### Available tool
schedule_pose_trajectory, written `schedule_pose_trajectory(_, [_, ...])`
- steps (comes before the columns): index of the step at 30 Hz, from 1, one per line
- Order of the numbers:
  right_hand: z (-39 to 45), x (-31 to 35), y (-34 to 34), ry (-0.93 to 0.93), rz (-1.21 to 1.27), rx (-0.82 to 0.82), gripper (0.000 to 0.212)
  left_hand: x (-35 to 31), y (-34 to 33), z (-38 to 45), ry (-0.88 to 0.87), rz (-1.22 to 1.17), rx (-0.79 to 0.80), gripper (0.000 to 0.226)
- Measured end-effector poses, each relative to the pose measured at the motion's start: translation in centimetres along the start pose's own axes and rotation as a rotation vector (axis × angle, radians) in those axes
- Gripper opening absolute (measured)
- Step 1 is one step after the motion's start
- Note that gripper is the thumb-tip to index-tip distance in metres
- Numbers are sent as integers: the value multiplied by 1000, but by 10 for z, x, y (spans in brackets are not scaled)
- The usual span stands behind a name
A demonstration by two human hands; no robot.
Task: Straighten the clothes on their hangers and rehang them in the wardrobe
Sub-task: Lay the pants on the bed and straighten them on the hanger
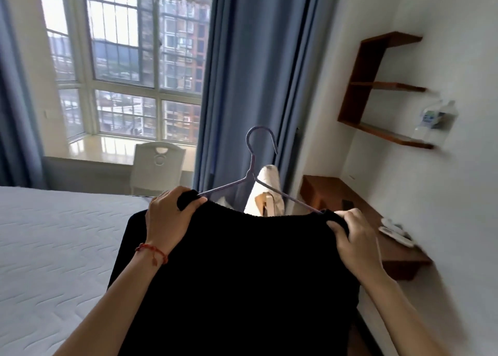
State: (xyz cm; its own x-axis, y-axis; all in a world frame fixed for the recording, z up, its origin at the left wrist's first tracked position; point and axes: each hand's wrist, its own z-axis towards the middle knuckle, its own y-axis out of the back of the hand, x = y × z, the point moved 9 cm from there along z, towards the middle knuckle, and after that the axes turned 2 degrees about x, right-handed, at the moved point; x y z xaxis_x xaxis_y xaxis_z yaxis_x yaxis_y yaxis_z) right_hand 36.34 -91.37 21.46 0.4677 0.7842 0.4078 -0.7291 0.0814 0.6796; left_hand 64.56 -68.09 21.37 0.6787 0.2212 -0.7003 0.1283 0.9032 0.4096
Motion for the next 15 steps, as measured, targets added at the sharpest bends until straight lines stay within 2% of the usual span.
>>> schedule_pose_trajectory(4, [53, -5, -78, 21, 79, 54, 9, 54, -17, 34, 79, 63, -7, 26])
schedule_pose_trajectory(7, [96, -10, -130, 44, 126, 83, 16, 84, -32, 62, 128, 112, -45, 22])
schedule_pose_trajectory(10, [145, -22, -178, 54, 181, 101, 14, 107, -56, 93, 164, 157, -91, 19])
schedule_pose_trajectory(13, [202, -36, -222, 82, 207, 116, 22, 124, -84, 127, 190, 177, -125, 29])
schedule_pose_trajectory(15, [245, -40, -248, 118, 239, 130, 26, 132, -101, 153, 225, 180, -153, 27])
